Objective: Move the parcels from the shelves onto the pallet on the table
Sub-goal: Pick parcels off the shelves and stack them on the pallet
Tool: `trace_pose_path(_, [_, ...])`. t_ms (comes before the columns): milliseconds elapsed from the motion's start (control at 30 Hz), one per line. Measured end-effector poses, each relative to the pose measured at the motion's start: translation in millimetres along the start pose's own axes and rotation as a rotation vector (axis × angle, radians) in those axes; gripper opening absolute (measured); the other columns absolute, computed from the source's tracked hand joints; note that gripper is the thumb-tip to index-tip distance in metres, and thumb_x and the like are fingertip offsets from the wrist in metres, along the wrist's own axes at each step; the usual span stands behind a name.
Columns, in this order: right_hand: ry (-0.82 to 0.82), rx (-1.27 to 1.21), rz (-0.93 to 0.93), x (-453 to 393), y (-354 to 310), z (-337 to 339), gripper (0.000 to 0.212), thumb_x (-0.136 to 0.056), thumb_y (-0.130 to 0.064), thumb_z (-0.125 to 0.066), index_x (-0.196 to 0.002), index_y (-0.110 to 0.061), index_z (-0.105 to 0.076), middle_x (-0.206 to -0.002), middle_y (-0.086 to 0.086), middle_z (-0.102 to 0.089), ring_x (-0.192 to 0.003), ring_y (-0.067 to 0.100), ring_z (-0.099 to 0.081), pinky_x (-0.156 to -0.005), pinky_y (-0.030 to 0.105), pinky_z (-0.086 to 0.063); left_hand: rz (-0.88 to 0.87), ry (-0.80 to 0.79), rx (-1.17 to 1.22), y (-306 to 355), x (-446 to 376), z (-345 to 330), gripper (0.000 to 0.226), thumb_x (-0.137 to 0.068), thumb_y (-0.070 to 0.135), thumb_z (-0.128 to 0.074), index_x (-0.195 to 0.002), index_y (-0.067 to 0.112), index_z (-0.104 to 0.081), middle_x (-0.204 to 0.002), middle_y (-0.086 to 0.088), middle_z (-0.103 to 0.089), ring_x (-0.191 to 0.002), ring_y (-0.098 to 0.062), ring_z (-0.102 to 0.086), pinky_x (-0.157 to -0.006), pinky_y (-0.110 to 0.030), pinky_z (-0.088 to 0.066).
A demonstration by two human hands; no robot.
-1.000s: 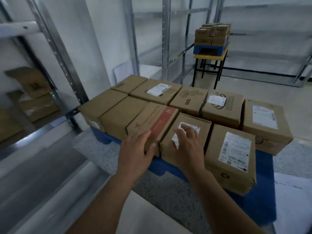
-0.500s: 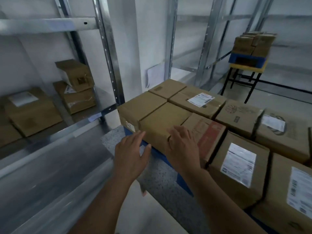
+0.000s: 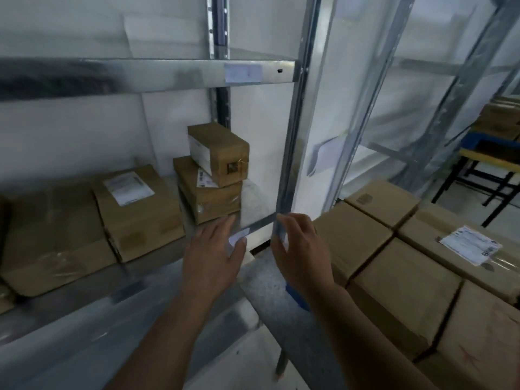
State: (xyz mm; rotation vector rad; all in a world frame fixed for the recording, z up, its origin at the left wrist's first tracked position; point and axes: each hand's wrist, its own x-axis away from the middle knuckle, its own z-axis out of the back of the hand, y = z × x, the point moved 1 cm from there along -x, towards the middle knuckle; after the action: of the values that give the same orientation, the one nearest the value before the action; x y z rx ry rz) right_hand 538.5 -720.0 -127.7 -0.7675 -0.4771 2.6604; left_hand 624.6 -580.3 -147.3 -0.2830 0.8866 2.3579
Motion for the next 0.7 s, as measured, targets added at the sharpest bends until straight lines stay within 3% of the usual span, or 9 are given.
trace_pose_path(133, [0.004,-0.039,0.022,-43,-23,-23,0.04,-0.088,-0.02,-0.064,-0.126,-0.009,-0.057,-0.125,0.013,-0.059,-0.11,0.026,-0.059,-0.084,0.034,-0.051,0.046,0.045,0.004,-32,-38,20,0.07,-0.082,0.058,-0.031,-0.134,0.016,-0.049,-0.131,-0.01,-0.055,-0.118,-0.029,-0.049,-0.09,-0.032,-0.038])
trace_pose_path(233, [-0.015,-0.04,0.0,-78,-27,-33,0.044,-0.094,-0.029,-0.056,-0.135,-0.015,-0.049,-0.136,0.006,-0.051,-0.118,0.021,-0.053,-0.093,0.031,-0.046,0.076,0.065,-0.016,-45,-64,24,0.063,-0.086,0.057,-0.033,-0.133,0.019,-0.048,-0.129,-0.007,-0.056,-0.115,-0.027,-0.05,-0.086,-0.034,-0.042])
trace_pose_path(400, [-0.057,-0.083,-0.065,-139,-18,-48,0.05,-0.097,-0.04,-0.046,-0.142,-0.021,-0.038,-0.145,0.002,-0.041,-0.131,0.02,-0.041,-0.1,0.034,-0.039,0.197,0.03,0.036,-56,-105,20,0.056,-0.093,0.049,-0.041,-0.144,0.027,-0.031,-0.144,-0.004,-0.041,-0.129,-0.025,-0.039,-0.101,-0.038,-0.038])
trace_pose_path(500, [-0.082,-0.124,-0.1,-170,-10,-58,0.053,-0.098,-0.044,-0.041,-0.144,-0.019,-0.035,-0.147,0.005,-0.039,-0.133,0.023,-0.038,-0.104,0.038,-0.037,0.251,0.006,0.09,-53,-127,18,0.053,-0.095,0.048,-0.038,-0.144,0.028,-0.03,-0.145,-0.004,-0.04,-0.128,-0.025,-0.04,-0.098,-0.033,-0.036])
trace_pose_path(600, [-0.127,-0.214,-0.154,-200,-5,-68,0.057,-0.098,-0.048,-0.036,-0.146,-0.017,-0.032,-0.15,0.008,-0.036,-0.136,0.026,-0.036,-0.106,0.04,-0.034,0.337,-0.025,0.131,-50,-155,15,0.058,-0.095,0.055,-0.033,-0.146,0.029,-0.025,-0.149,-0.003,-0.035,-0.131,-0.025,-0.039,-0.104,-0.038,-0.035])
trace_pose_path(700, [-0.19,-0.298,-0.189,-221,-5,-75,0.057,-0.1,-0.047,-0.03,-0.146,-0.014,-0.03,-0.15,0.008,-0.035,-0.137,0.026,-0.035,-0.105,0.037,-0.033,0.397,-0.061,0.173,-50,-185,4,0.062,-0.092,0.063,-0.025,-0.145,0.031,-0.027,-0.145,-0.002,-0.042,-0.126,-0.026,-0.045,-0.104,-0.044,-0.038])
